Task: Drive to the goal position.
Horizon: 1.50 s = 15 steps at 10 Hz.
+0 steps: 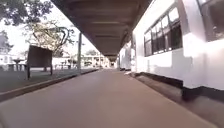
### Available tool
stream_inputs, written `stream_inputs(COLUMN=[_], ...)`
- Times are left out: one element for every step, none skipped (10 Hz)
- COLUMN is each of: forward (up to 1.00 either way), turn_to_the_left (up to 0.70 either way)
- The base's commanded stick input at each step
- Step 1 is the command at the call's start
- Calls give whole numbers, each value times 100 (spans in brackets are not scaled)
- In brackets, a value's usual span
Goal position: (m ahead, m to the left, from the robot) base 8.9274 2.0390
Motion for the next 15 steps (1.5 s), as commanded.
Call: stream_inputs(forward=[70,70,70,70,70,70,70,70,70,70,70,70,70,70,70], turn_to_the_left=[0,0,0,0,0,0,0,0,0,0,0,0,0,0,0])
